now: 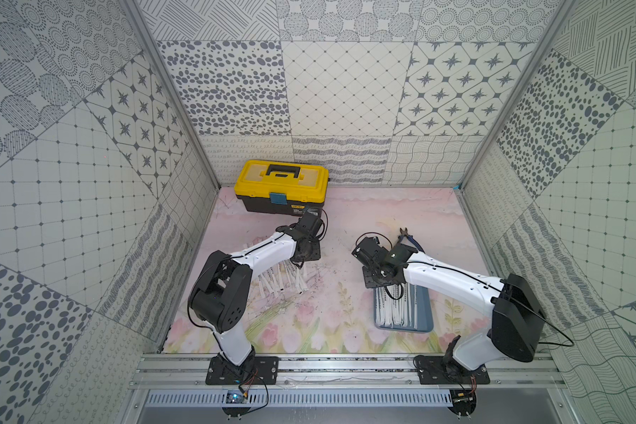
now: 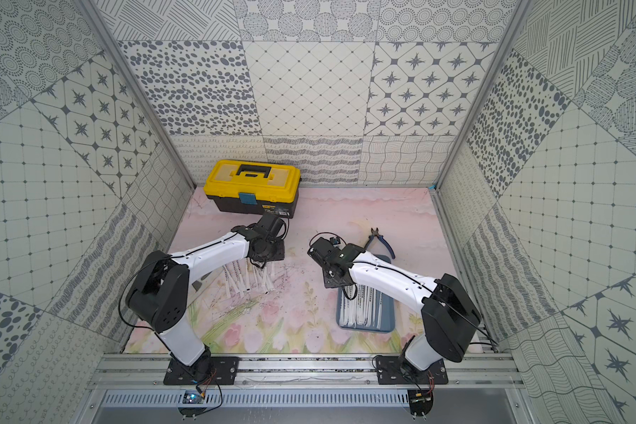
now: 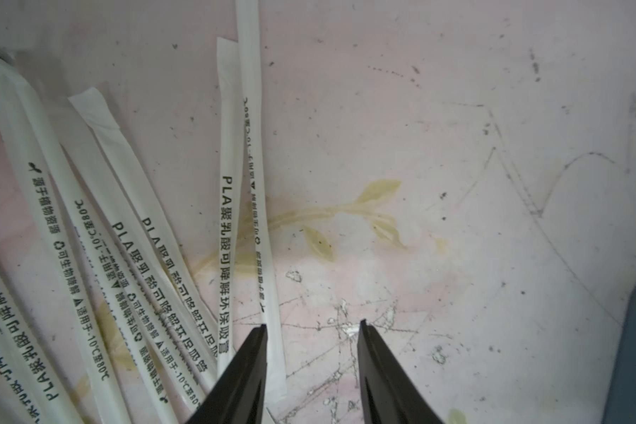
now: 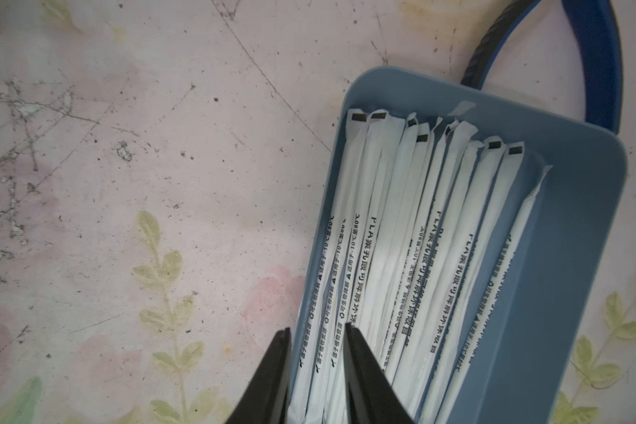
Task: Put the straws into the storage box
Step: Move the straw to the center of the board.
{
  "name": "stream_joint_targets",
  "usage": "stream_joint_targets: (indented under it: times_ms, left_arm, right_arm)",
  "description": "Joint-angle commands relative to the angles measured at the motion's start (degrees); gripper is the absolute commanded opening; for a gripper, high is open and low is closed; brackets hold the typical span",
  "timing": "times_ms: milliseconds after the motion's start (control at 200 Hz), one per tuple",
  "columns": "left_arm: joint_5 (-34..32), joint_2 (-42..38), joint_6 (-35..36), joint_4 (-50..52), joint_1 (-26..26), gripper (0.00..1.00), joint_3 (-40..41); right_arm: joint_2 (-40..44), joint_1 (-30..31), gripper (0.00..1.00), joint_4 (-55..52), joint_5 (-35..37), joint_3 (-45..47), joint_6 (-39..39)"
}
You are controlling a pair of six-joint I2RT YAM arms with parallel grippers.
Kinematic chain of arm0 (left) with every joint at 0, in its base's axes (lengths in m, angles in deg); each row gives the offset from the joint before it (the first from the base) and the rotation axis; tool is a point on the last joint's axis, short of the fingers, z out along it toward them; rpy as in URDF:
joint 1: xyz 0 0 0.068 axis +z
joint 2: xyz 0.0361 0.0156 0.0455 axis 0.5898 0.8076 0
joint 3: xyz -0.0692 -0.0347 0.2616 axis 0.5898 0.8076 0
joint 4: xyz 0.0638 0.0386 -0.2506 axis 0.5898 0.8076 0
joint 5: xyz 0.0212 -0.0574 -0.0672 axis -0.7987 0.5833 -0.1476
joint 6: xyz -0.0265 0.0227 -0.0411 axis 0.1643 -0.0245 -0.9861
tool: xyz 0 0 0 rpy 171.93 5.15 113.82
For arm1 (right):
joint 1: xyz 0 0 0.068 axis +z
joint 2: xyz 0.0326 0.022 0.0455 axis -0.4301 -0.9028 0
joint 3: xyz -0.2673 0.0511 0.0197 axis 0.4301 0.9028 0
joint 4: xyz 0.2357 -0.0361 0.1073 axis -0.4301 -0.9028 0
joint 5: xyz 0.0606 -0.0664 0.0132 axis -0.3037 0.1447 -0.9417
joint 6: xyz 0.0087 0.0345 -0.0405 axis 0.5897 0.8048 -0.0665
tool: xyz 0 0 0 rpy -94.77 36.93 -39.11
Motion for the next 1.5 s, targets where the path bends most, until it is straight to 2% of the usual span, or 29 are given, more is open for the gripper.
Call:
stream_joint_targets:
  times_ms: [0,265,475,620,745,880,956,1031,1081,1141,1276,1411,1496]
  left_arm:
    - [-3.4,4.6,2.6,5.1,1.2,0.42,-2.5]
    - [-1.5,9.1,2.3,3.8,2.0,0.35,-3.0]
    - [4.3,9.5,1.3,1.0,1.4,0.15,-1.5]
    - [10.2,5.3,-0.9,-1.5,-2.4,0.06,2.7]
    - [12.7,-0.9,-7.2,-3.4,-8.7,0.00,8.6]
    - [12.8,-7.2,-16.8,-7.1,-16.1,0.00,15.8]
    - [15.5,-10.3,-23.1,-11.7,-18.3,0.00,20.0]
    - [19.6,-12.8,-28.3,-18.0,-19.5,0.08,24.2]
    - [21.6,-14.1,-29.6,-18.0,-19.7,0.16,25.0]
    - [21.3,-17.0,-29.2,-15.8,-19.7,0.23,25.5]
    - [14.8,-26.5,-24.3,-6.1,-17.9,0.28,24.9]
    - [6.7,-32.7,-16.2,3.6,-11.7,0.29,23.0]
    - [4.5,-35.1,-12.3,6.0,-6.7,0.30,22.1]
  right_arm:
    - [0.4,0.4,0.29,2.2,-0.7,0.3,1.7]
    - [1.0,0.4,0.29,3.2,-1.1,1.8,2.2]
    - [0.4,0.4,0.29,3.7,-0.9,1.2,1.8]
    - [0.5,0.3,0.29,4.0,-0.8,0.9,2.3]
    - [0.9,0.4,0.29,5.7,-1.8,1.2,3.8]
    - [0.0,0.4,0.29,9.1,-5.5,2.0,6.6]
    - [-0.8,0.7,0.29,11.3,-7.2,2.6,9.0]
    - [-2.0,0.9,0.29,13.0,-9.2,2.8,12.2]
    - [-2.7,0.9,0.29,14.0,-9.9,2.8,13.9]
    - [-3.6,1.4,0.30,15.6,-10.4,2.6,15.4]
    - [-8.4,3.4,0.31,15.4,-10.3,-1.8,14.9]
    - [-15.4,6.4,0.32,13.6,-10.2,-8.3,13.1]
    - [-19.0,8.4,0.32,11.8,-9.5,-11.8,11.4]
